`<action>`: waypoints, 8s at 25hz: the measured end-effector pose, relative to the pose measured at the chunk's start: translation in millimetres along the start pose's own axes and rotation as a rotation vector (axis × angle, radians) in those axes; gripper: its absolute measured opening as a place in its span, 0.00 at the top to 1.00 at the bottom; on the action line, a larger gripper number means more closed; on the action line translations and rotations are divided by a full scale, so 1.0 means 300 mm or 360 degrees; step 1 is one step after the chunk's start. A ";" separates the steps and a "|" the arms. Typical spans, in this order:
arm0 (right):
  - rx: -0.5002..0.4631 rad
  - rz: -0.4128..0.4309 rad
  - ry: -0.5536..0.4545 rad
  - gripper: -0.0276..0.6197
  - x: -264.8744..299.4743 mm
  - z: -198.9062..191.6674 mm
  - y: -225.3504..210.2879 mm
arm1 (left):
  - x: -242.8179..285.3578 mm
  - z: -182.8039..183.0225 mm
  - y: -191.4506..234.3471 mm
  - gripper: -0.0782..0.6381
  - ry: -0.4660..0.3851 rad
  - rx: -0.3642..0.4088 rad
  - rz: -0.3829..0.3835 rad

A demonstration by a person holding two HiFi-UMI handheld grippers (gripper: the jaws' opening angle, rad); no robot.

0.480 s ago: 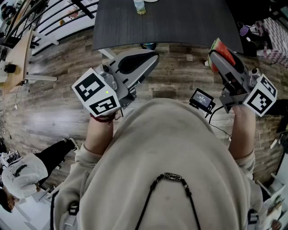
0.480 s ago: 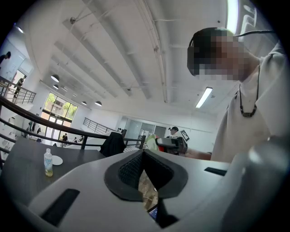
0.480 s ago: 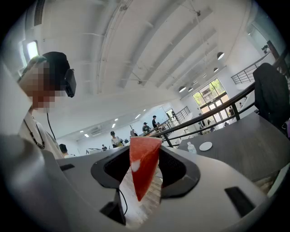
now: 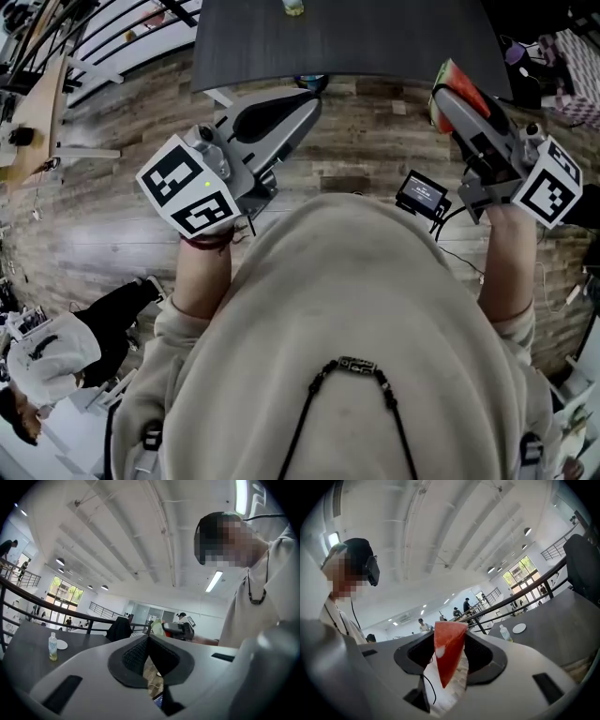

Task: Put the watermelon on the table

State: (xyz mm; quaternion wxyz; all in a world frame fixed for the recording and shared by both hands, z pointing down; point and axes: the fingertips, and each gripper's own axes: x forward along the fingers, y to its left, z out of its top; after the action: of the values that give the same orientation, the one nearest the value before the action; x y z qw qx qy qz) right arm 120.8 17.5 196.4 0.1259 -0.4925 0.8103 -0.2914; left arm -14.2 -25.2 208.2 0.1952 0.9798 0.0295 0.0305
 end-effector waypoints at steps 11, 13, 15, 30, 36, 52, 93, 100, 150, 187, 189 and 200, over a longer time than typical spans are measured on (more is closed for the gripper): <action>0.0023 0.0026 -0.0003 0.64 -0.018 -0.018 -0.020 | 0.030 -0.008 0.005 0.88 -0.0007 0.0011 0.0019; 0.0021 0.0039 0.0004 0.64 -0.017 -0.019 -0.025 | 0.033 -0.009 0.011 0.88 -0.0008 0.0014 0.0037; 0.0031 0.0049 0.0009 0.64 -0.025 -0.016 -0.043 | 0.052 -0.010 0.015 0.88 0.0000 0.0014 0.0057; 0.0134 0.0085 0.0005 0.64 -0.079 -0.014 -0.152 | 0.096 -0.010 0.072 0.88 0.0016 -0.0045 0.0184; 0.0141 0.0075 0.0004 0.64 -0.075 -0.016 -0.170 | 0.080 -0.021 0.102 0.88 0.0010 -0.0066 0.0210; 0.0107 -0.0020 -0.0153 0.64 -0.111 0.035 -0.164 | 0.154 0.000 0.106 0.88 0.0052 -0.0022 0.0015; -0.0013 -0.0201 -0.0183 0.64 -0.027 0.080 -0.088 | 0.110 -0.062 0.192 0.88 0.0057 -0.0068 -0.0233; -0.0051 -0.0121 -0.0146 0.64 0.011 0.076 -0.024 | 0.022 -0.076 0.182 0.88 0.0012 -0.0077 -0.0146; 0.0125 0.0183 -0.0087 0.64 -0.046 0.078 -0.148 | 0.060 -0.048 0.055 0.88 0.0090 -0.0080 0.0206; 0.0031 -0.0120 0.0033 0.64 0.056 0.070 -0.248 | 0.143 -0.104 0.193 0.88 0.0136 -0.0196 -0.0024; 0.0034 -0.0123 0.0062 0.64 0.061 0.061 -0.249 | 0.123 -0.128 0.181 0.88 0.0137 -0.0231 0.0002; 0.0026 -0.0096 0.0174 0.64 0.113 0.036 -0.284 | 0.056 -0.161 0.199 0.88 0.0084 -0.0304 0.0124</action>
State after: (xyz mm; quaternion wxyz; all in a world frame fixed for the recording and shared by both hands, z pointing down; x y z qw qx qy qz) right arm 171.6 -45.2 241.4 0.0766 -0.4989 0.7984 -0.3282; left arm 1.9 -60.7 276.5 0.2856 0.9560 -0.0064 0.0664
